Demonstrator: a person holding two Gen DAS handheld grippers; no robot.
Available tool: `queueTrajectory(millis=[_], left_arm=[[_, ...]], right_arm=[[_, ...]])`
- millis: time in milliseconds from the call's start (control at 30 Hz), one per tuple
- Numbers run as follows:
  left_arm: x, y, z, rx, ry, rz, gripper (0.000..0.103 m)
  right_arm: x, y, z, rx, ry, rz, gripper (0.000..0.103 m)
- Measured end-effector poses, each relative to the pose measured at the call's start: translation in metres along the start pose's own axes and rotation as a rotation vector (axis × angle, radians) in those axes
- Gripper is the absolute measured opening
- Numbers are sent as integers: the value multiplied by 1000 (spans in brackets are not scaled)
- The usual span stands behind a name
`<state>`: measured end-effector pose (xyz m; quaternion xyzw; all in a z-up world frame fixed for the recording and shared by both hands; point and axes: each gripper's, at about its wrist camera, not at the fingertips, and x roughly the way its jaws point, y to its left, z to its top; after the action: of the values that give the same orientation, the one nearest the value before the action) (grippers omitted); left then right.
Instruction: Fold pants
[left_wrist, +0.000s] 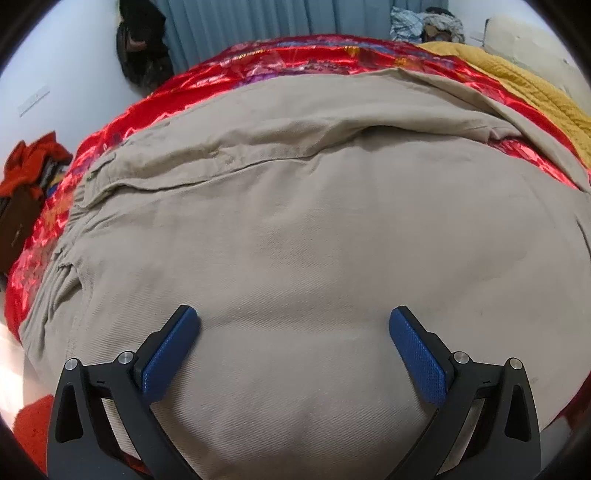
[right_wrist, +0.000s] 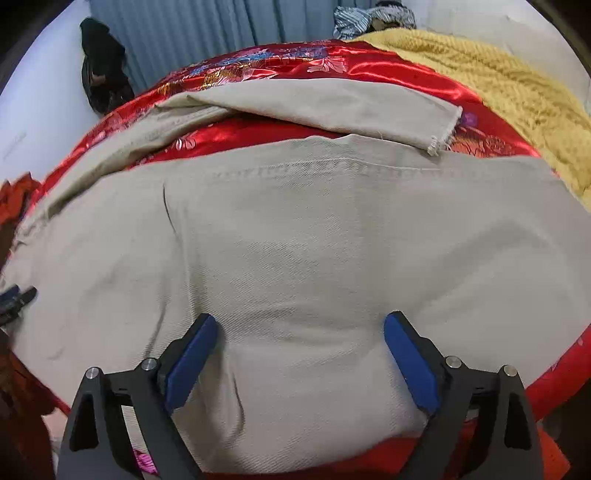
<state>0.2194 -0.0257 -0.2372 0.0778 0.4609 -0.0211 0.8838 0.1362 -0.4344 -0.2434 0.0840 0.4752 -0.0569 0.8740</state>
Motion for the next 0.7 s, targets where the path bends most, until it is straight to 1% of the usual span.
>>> queueTrajectory(millis=[100,700], left_arm=[[0,2,-4,5,-9,-2,102],[3,-1,-1,22,-16,20,102]], right_arm=[[-1,0,-1,12,-12,-6,94],[-3,-3,-2,9,-38,4,94]])
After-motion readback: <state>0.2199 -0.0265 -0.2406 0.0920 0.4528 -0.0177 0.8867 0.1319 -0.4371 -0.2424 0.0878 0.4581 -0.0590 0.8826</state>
